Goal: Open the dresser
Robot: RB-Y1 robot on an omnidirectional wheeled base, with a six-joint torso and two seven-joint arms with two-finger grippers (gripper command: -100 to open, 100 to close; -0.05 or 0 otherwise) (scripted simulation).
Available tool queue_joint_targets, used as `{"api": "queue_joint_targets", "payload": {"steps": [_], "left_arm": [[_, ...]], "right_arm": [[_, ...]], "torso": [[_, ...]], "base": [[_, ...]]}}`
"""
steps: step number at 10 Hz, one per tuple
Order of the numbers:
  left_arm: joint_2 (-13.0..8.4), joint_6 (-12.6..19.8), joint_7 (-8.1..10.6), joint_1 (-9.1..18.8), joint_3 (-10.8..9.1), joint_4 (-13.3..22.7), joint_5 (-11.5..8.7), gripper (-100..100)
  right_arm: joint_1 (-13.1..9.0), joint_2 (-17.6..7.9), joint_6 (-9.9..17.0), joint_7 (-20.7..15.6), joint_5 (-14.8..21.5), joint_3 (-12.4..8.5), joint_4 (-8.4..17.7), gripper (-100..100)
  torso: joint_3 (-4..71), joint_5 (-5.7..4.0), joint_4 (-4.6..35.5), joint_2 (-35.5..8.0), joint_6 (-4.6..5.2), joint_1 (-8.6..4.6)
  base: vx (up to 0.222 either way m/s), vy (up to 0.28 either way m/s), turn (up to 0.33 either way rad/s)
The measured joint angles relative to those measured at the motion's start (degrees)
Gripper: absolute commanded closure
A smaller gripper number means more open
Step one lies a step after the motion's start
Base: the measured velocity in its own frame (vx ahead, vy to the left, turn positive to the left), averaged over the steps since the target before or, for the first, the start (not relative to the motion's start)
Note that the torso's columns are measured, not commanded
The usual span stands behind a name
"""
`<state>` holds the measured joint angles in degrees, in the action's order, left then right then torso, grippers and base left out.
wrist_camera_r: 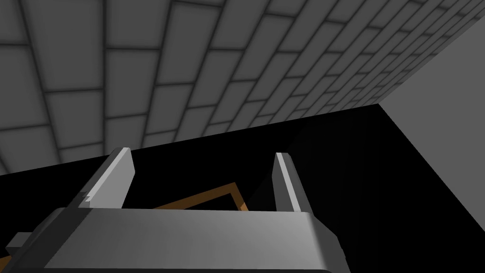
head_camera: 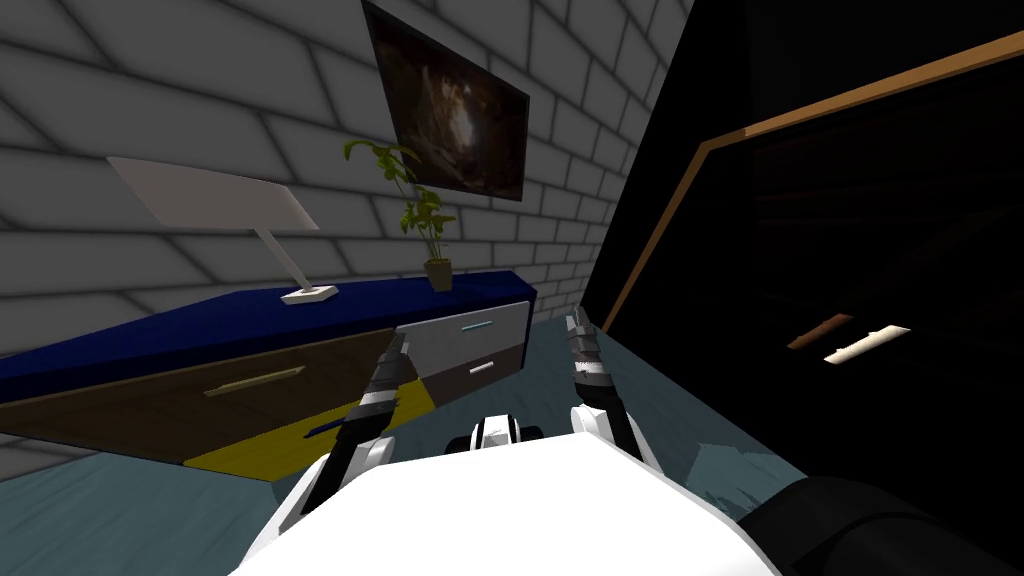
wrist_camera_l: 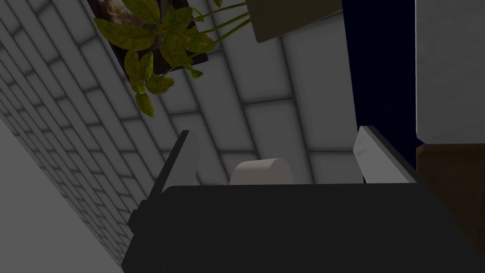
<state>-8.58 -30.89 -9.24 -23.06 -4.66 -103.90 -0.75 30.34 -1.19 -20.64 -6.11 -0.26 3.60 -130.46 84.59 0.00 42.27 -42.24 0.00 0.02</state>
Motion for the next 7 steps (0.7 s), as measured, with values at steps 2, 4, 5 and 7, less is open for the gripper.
{"api": "queue_joint_targets", "payload": {"steps": [2, 4, 5, 7], "left_arm": [[0.06, -0.07, -0.17, 0.83, -0.18, 2.59, 0.03, -100], [-0.27, -0.13, 0.01, 1.62, -0.66, 5.52, -0.17, -100], [-0.35, -0.27, 0.06, 2.12, -0.89, 7.18, -0.24, -100], [0.03, -0.71, -0.13, 3.16, -1.12, 10.83, -0.22, -100]], "right_arm": [[0.0, 0.0, 0.0, 0.0, 0.0, 0.0, 0.0, 0], [0.0, 0.0, 0.0, 0.0, 0.0, 0.0, 0.0, 0], [0.0, 0.0, 0.0, 0.0, 0.0, 0.0, 0.0, 0], [0.0, 0.0, 0.0, 0.0, 0.0, 0.0, 0.0, 0]], "torso": [[-0.03, 0.0, 0.01, -0.06, 0.0, -0.03], [0.0, 0.0, 0.0, -0.01, 0.0, -0.04], [0.0, -0.02, 0.0, -0.01, 0.0, -0.07], [-0.03, -0.01, 0.01, -0.06, 0.0, -0.07]], "base": [[0.078, -0.087, 0.01], [0.099, -0.101, 0.012], [0.105, -0.118, 0.011], [0.1, -0.122, 0.013]]}}
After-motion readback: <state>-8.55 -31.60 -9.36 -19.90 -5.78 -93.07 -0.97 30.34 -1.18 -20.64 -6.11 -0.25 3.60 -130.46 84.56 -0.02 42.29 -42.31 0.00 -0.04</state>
